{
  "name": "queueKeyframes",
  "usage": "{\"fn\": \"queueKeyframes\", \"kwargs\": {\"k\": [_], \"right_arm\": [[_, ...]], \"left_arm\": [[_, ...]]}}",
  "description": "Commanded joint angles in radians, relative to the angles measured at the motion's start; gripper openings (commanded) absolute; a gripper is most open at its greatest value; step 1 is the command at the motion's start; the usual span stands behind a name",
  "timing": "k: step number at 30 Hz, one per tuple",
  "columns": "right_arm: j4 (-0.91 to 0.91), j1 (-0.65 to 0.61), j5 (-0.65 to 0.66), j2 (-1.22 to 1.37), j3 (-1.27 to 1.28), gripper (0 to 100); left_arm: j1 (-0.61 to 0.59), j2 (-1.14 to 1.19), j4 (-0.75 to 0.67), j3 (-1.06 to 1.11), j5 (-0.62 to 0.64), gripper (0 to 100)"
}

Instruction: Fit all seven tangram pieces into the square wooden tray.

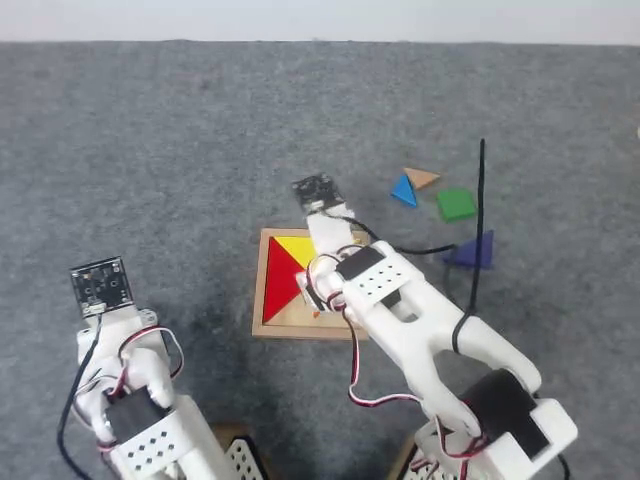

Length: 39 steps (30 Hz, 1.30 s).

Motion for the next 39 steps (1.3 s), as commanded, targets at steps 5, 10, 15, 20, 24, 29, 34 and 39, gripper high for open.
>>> {"fn": "queueKeyframes", "kwargs": {"k": [5,10,15,20,24,29,34,39], "right_arm": [[-0.045,-0.008,-0.376,-0.004,-0.06,30.7],[-0.058,-0.053,-0.431,0.008,-0.058,30.7],[-0.059,-0.071,-0.433,0.105,-0.086,30.6],[-0.061,-0.068,-0.434,0.156,-0.104,30.6],[-0.065,-0.022,-0.434,0.162,-0.109,25.7],[-0.064,0.053,-0.428,0.162,-0.104,13.9],[-0.061,0.036,-0.425,0.162,-0.103,12.4],[-0.053,-0.038,-0.425,0.16,-0.103,17.3]], "left_arm": [[0.0,-0.005,-0.005,-0.007,-0.009,2],[0.0,-0.005,-0.005,-0.007,-0.009,2],[0.0,-0.005,-0.005,-0.007,-0.009,2],[0.0,-0.005,-0.005,-0.007,-0.009,2],[0.0,-0.005,-0.005,-0.007,-0.009,2],[0.0,-0.005,-0.005,-0.007,-0.009,2],[0.0,-0.005,-0.005,-0.007,-0.009,2],[0.0,-0.005,-0.005,-0.007,-0.009,2]]}}
